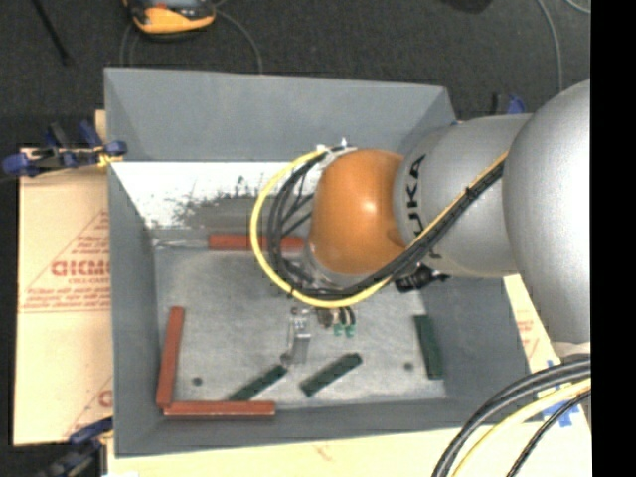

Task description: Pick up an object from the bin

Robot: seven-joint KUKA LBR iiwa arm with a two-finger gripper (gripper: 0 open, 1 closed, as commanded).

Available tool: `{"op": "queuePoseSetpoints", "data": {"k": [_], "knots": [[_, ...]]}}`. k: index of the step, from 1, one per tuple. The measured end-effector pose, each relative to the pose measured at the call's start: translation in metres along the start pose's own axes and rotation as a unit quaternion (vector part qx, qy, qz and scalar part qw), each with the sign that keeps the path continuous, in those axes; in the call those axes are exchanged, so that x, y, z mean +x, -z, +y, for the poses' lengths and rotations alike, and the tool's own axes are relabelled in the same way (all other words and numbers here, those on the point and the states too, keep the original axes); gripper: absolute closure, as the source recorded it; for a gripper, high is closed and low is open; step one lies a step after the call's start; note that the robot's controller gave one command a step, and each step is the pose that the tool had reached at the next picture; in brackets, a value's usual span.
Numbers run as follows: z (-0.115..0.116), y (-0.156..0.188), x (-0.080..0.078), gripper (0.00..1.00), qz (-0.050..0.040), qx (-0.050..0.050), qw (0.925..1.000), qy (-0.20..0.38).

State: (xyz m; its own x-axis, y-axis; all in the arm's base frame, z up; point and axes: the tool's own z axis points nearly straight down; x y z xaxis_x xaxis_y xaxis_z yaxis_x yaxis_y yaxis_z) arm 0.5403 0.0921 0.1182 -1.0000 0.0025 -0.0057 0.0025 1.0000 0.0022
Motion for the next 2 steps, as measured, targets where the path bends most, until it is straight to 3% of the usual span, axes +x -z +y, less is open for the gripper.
{"op": "queuePoseSetpoints", "data": {"k": [1, 2], "knots": [[-0.028, -0.002, 0.016, 0.0, 0.0037, 0.003, 0.9999, 0.01], [-0.014, -0.016, 0.042, 0.0, 0.0003, 0.001, 0.999, 0.045]]}}
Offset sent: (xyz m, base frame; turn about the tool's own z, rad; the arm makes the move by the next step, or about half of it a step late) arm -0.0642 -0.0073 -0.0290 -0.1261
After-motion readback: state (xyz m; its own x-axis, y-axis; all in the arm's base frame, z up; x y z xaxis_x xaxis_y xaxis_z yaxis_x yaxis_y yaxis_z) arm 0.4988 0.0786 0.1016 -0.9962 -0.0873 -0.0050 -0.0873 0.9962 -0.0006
